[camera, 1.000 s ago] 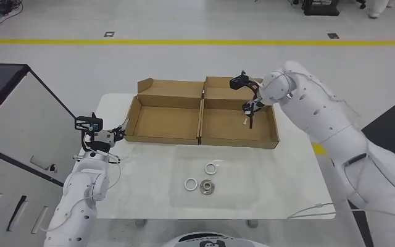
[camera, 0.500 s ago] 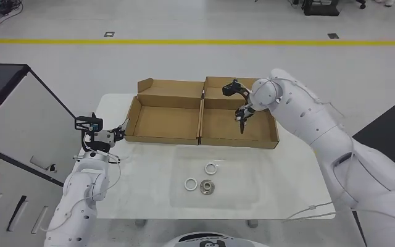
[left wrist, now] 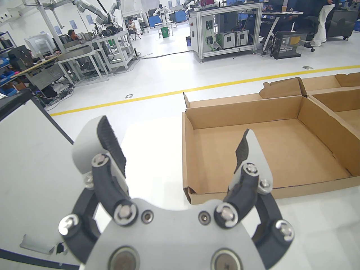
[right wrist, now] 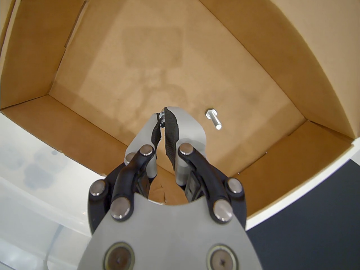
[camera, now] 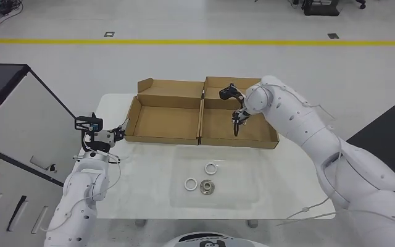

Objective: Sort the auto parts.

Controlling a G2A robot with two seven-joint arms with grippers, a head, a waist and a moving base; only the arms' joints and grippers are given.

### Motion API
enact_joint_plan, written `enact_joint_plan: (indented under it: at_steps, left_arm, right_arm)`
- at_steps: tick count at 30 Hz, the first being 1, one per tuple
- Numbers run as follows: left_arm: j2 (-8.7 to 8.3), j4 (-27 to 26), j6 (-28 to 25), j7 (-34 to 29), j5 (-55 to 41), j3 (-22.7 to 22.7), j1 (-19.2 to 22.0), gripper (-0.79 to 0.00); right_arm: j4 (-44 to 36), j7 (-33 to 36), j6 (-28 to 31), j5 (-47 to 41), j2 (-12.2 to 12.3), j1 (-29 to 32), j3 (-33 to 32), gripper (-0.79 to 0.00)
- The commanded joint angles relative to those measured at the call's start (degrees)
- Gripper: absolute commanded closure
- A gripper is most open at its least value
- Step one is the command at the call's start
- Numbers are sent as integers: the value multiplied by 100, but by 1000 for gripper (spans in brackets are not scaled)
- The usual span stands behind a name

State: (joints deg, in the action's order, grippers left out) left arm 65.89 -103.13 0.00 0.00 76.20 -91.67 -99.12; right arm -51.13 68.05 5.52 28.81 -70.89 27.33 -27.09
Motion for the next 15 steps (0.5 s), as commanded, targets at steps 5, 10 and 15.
enact_joint_plan:
  at_steps: [5,10,15]
  left_arm:
    - [0,0,0,0,0,0,0,-785]
    - [0,0,0,0,0,0,0,-785]
    - [0,0,0,0,0,0,0,-785]
  right_arm:
    - [156,-141,21,-35,-114,60,23,0]
    - [311,-193,58,-31,-202,83,40,0]
    - [430,-216,55,-19,-278,101,43,0]
